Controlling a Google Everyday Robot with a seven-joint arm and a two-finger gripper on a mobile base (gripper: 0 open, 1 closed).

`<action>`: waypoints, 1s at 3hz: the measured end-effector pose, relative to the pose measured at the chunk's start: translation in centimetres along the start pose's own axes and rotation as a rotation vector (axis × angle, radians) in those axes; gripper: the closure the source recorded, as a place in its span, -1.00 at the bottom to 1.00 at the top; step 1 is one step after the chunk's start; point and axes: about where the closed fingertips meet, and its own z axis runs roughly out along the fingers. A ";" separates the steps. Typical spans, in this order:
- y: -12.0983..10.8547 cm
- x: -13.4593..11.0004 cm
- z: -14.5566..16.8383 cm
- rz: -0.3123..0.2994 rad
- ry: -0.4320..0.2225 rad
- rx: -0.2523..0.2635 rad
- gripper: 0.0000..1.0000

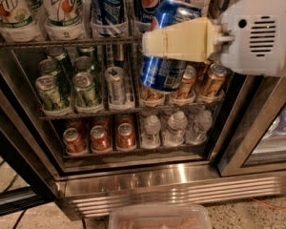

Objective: Pick pepsi can from top shelf of fridge

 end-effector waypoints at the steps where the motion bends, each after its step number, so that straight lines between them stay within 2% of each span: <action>1: 2.6 0.4 1.1 -0.002 0.039 -0.115 1.00; 2: 6.8 -0.3 2.5 -0.055 0.055 -0.234 1.00; 3: 6.9 -0.3 2.5 -0.057 0.054 -0.232 1.00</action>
Offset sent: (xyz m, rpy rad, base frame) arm -0.0419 0.0983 0.0158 0.0616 0.0135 0.3931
